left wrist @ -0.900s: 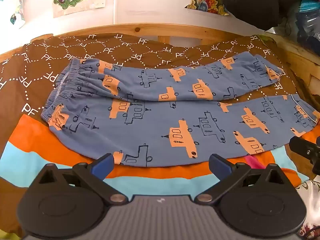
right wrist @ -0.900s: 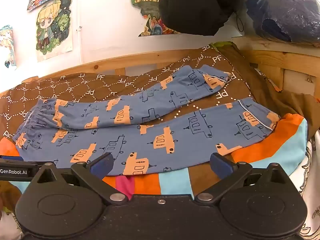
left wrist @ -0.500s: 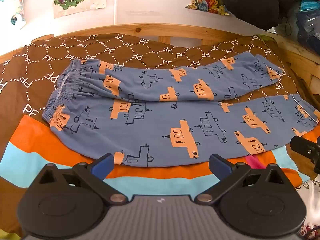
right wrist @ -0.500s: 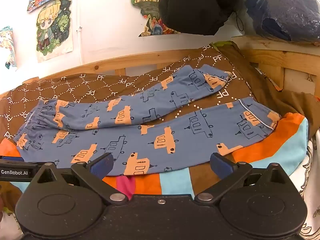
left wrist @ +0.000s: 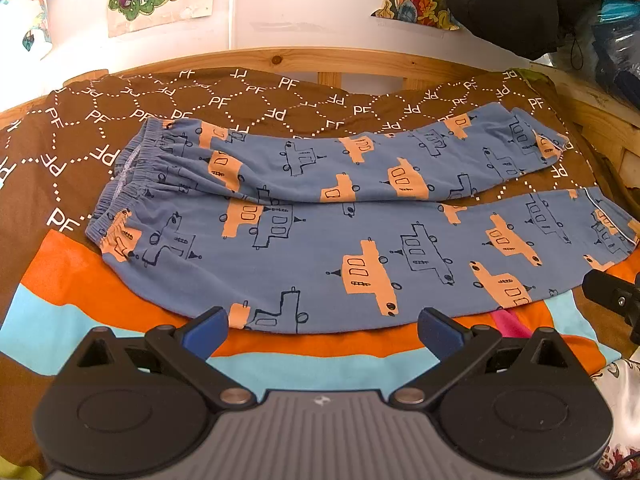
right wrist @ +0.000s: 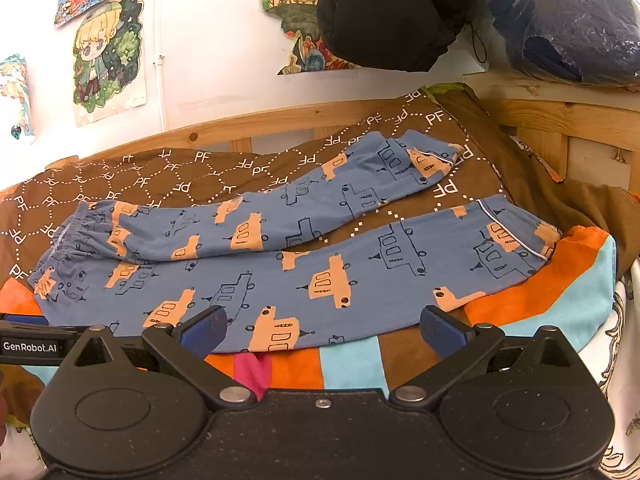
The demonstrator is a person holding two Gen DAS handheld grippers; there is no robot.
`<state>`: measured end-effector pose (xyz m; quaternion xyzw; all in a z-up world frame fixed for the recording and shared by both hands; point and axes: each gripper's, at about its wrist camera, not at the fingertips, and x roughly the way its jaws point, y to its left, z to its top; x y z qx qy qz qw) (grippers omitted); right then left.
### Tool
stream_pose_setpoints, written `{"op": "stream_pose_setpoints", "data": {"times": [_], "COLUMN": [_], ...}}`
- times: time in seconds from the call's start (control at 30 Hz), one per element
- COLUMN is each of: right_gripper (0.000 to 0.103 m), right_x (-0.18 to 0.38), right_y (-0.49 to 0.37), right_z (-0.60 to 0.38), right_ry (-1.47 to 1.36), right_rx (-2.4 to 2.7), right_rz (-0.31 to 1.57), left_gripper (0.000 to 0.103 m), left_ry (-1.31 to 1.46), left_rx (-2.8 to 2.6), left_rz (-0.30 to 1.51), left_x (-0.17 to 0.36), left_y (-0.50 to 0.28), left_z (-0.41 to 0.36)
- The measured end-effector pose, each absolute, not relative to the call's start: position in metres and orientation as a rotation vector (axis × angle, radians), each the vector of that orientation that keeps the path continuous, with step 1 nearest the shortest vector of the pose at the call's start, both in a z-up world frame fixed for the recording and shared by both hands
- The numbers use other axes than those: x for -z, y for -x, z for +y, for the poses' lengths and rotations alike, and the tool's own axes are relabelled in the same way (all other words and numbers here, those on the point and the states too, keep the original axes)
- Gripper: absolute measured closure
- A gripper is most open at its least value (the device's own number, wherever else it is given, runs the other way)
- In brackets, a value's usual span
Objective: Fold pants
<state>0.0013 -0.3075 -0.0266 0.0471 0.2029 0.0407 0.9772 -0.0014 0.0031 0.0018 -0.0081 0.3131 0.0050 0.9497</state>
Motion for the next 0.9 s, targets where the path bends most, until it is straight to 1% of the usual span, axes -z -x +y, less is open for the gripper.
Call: {"op": "stream_pose_setpoints", "data": {"times": [0.57, 0.9], "right_gripper": [0.001, 0.001], "right_x": [0.0335, 0.0269], "right_y": [-0.0044, 0.0031], "right_z": [-0.3108, -0.3100], "right_ry": [-0.100, -0.102], "right_rx": [-0.079, -0.078], "right_rz": [0.410, 0.409], "left_gripper": [0.000, 0.000], "left_ry": [0.024, 0.008], "left_rx": [-0.009, -0.016], "left_rz": [0.636, 0.634], "left_x": [-0.0005, -0.0015], "left_y": [0.0023, -0.0004], "left_z": [0.0065, 0.0033]}}
